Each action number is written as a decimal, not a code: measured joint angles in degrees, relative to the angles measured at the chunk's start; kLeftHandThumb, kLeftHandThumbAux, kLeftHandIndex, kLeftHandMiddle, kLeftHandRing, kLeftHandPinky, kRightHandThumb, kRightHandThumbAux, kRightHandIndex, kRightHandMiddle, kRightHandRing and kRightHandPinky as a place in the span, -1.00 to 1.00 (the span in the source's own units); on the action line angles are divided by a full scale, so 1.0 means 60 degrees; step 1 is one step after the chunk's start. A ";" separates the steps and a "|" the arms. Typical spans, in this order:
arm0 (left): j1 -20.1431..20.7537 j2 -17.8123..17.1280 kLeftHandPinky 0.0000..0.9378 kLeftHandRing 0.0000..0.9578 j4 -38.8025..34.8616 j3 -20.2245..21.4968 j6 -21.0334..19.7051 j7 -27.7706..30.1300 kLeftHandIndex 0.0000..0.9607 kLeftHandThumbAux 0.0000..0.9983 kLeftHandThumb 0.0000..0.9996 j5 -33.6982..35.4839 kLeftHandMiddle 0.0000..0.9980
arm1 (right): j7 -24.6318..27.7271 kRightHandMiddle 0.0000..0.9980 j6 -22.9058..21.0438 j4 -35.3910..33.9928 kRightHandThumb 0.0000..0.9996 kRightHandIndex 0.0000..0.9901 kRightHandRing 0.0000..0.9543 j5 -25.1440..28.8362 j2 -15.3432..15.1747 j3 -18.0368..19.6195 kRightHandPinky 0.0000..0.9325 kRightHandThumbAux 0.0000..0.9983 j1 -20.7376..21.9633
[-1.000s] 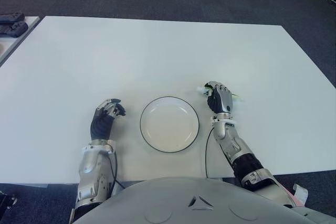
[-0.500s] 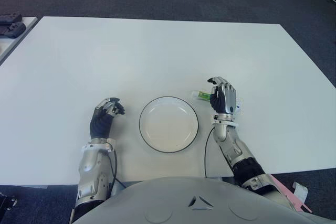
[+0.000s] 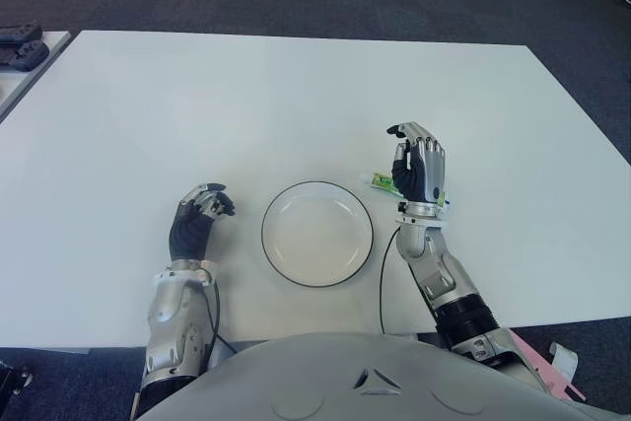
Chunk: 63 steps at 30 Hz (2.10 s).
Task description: Put the toothpaste on the table into the plate.
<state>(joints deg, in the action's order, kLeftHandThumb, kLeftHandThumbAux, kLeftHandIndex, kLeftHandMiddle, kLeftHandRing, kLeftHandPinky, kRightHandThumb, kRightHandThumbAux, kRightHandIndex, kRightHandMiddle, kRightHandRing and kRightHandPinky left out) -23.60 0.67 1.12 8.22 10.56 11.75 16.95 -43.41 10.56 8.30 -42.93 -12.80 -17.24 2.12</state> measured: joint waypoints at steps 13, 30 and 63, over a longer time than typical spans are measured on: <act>0.0047 0.0007 0.15 0.19 0.0054 -0.0008 0.0009 0.0058 -0.09 0.44 0.43 0.0091 0.18 | 0.0848 -0.20 0.1407 -0.0691 1.00 -0.22 -0.09 0.0180 -0.0045 -0.0219 0.08 0.36 -0.0068; 0.0019 0.0038 0.14 0.19 -0.0067 -0.0029 0.0070 0.0055 -0.09 0.44 0.43 0.0076 0.18 | 0.5769 -0.62 -0.1786 -0.2990 0.57 -0.66 -0.46 -0.1311 -0.0565 -0.0242 -0.28 -0.23 -0.0862; -0.0035 0.0225 0.14 0.18 -0.0055 -0.0066 0.0053 0.0054 -0.09 0.44 0.42 0.0063 0.17 | 1.0649 -1.00 -0.1367 -0.1983 0.17 -1.00 -1.00 -0.2630 -0.4446 -0.0300 -1.00 -0.68 0.0485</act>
<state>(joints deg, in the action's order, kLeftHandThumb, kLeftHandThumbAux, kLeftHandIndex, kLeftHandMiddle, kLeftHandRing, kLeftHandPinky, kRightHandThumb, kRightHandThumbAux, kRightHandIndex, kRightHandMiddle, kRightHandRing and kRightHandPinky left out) -23.80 2.02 0.79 7.83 10.88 12.07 17.32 20.48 2.36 -3.59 -58.71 -39.48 -19.04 5.04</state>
